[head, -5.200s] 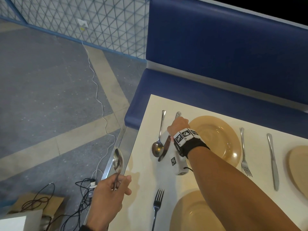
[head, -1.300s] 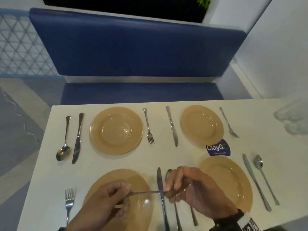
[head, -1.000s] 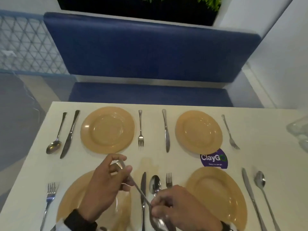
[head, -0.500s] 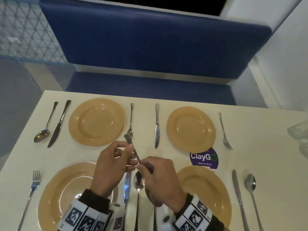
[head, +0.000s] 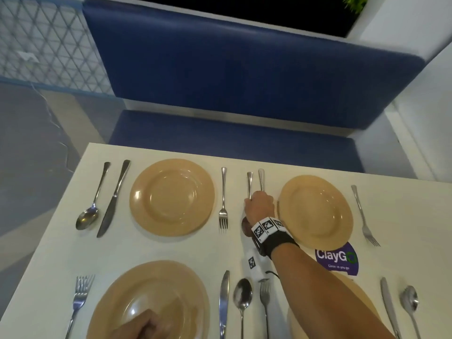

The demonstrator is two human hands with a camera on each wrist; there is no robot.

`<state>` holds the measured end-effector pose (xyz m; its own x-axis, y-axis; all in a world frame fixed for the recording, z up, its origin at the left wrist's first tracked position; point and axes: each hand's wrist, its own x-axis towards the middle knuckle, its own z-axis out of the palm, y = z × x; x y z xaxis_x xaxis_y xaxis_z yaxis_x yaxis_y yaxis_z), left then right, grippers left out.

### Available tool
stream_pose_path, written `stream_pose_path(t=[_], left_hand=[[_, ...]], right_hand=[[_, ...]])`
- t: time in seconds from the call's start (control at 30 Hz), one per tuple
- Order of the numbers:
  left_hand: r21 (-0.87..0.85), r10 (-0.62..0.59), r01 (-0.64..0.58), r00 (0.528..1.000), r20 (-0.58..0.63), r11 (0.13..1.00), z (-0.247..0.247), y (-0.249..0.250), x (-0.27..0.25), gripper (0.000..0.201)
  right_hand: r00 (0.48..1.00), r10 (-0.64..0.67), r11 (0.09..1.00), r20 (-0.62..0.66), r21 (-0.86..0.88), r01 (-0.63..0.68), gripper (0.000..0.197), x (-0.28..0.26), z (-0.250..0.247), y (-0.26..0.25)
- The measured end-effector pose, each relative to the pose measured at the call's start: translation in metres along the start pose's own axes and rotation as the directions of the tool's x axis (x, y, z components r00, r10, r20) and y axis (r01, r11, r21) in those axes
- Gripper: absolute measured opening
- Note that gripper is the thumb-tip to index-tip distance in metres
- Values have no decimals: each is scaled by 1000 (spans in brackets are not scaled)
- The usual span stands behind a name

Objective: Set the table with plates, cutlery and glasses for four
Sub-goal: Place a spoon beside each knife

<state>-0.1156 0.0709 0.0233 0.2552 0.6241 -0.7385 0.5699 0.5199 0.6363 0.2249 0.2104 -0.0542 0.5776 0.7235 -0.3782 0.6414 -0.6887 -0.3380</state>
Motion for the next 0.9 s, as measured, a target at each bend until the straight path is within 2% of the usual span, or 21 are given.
stream_pose_path(t=[0.07, 0.1, 0.13, 0.2, 0.3, 0.4, 0.57, 0.9], left_hand=[[-42, -5, 4, 1000, -22, 999, -1, -6, 3, 38], [46, 43, -41, 998, -35, 998, -1, -6, 5, 44], [152, 103, -91, 992, -74, 984, -2, -2, 8, 41], [97, 170, -158, 976, -137, 983, 5, 14, 11, 26], [142, 320, -304, 942, -104, 942, 8, 43, 22, 13], [123, 393, -382, 917, -76, 916, 11, 59, 30, 16], [126, 383, -375, 923, -43, 918, 9, 62, 30, 12], [118, 328, -322, 944, -30, 939, 7, 27, 34, 16]], right_hand=[[1000, -8, 1000, -30, -13, 8, 20, 3, 3, -2], [999, -14, 999, -34, -34, 13, 19, 4, 4, -3], [999, -19, 999, -44, -41, 18, 19, 5, 4, -4], [997, -11, 1000, -80, -10, 10, 20, 8, 2, -5], [997, 3, 1000, -83, -4, -4, 23, 12, 1, -6], [996, 10, 1000, -86, -11, -11, 22, 15, 6, -2], [997, 29, 999, -74, -26, -31, 28, 17, 9, 4], [995, 75, 997, -68, 16, -75, 26, 19, 14, 7]])
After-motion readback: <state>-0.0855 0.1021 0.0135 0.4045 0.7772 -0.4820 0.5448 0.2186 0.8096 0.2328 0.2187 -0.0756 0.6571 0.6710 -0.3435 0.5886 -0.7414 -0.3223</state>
